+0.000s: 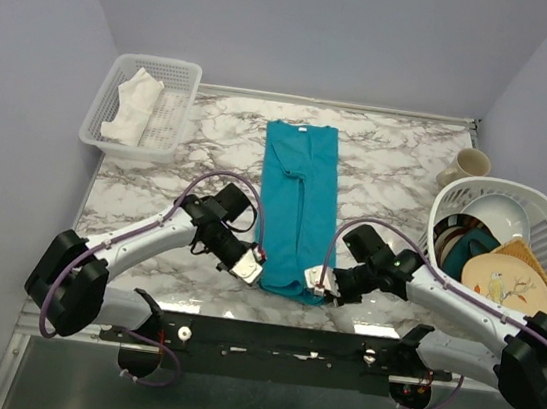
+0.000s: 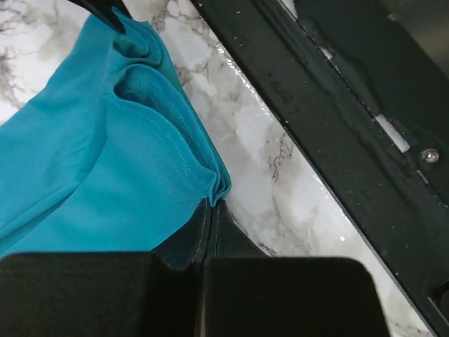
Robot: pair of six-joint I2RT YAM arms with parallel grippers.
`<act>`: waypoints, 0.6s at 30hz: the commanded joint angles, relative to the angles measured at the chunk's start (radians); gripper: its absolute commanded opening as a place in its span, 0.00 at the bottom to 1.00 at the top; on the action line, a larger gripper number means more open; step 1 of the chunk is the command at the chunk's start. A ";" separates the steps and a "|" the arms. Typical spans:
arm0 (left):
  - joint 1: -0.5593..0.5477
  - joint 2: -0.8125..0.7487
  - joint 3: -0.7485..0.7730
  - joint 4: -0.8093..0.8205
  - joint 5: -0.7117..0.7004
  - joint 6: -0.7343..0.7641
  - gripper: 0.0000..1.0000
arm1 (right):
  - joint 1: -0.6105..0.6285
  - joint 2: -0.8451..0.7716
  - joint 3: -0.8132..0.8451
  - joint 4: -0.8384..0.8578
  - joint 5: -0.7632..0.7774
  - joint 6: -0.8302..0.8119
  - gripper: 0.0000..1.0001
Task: Roll the t-shirts
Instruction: Roll the T-shirt to the center of the board.
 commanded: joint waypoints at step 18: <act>0.006 0.061 -0.002 0.201 0.080 -0.613 0.02 | -0.141 0.128 0.173 -0.238 -0.180 -0.018 0.08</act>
